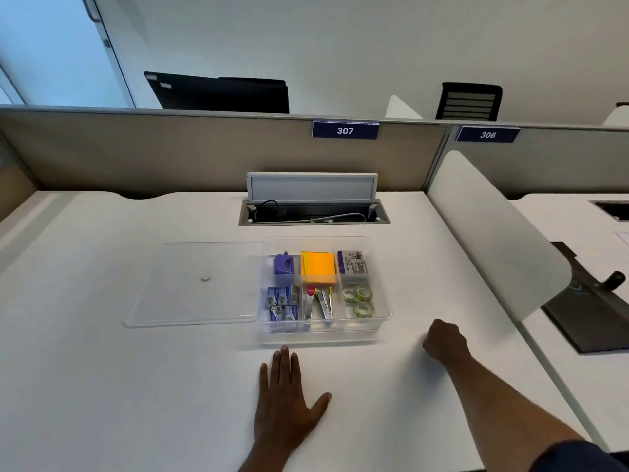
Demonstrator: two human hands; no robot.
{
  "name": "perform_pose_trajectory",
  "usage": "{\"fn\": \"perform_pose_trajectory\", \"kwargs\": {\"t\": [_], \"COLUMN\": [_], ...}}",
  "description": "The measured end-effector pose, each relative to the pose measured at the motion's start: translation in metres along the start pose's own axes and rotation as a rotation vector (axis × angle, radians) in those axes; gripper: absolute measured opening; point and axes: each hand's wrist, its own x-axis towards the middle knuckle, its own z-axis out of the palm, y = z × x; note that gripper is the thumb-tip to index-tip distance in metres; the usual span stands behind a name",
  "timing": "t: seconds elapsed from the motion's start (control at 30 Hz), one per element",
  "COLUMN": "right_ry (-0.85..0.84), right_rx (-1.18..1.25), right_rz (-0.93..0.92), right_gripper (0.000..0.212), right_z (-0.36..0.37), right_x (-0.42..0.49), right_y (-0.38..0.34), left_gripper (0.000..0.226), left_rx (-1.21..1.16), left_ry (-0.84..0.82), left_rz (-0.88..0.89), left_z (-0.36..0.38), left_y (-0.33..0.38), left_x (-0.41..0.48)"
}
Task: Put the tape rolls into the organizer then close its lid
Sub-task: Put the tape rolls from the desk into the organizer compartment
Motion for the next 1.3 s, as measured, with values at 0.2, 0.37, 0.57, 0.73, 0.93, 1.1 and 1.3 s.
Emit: {"fn": "perform_pose_trajectory", "kwargs": {"t": [0.2, 0.37, 0.57, 0.73, 0.93, 1.1, 1.3], "right_ry": [0.065, 0.123, -0.001, -0.043, -0.164, -0.128, 0.038], "right_rx": [0.198, 0.275, 0.134, 0.039, -0.008, -0.003, 0.103], "right_rz": [-0.092, -0.327, -0.560, -0.637, -0.690, -0.684, -0.603], "right_gripper": [0.023, 0.045, 0.052, 0.055, 0.057, 0.053, 0.047], "right_z": [-0.014, -0.032, -0.038, -0.032, -0.029, -0.032, -0.032], "right_x": [0.000, 0.000, -0.009, -0.015, -0.019, -0.017, -0.014], "right_y": [-0.024, -0.063, -0.099, -0.109, -0.117, -0.118, -0.109], "left_gripper": [0.097, 0.097, 0.098, 0.097, 0.097, 0.097, 0.098], "left_rx": [-0.014, -0.008, -0.013, -0.025, -0.033, -0.043, -0.045], "left_ry": [-0.007, -0.036, -0.053, -0.051, -0.066, -0.056, -0.069], "left_rz": [-0.001, -0.009, -0.021, -0.026, -0.031, -0.031, -0.028], "left_z": [0.000, 0.003, 0.003, 0.002, 0.001, -0.001, 0.001], "left_y": [0.000, -0.001, 0.000, -0.001, -0.001, 0.000, -0.001], "left_x": [0.000, 0.001, 0.001, 0.002, 0.001, 0.001, 0.001]}}
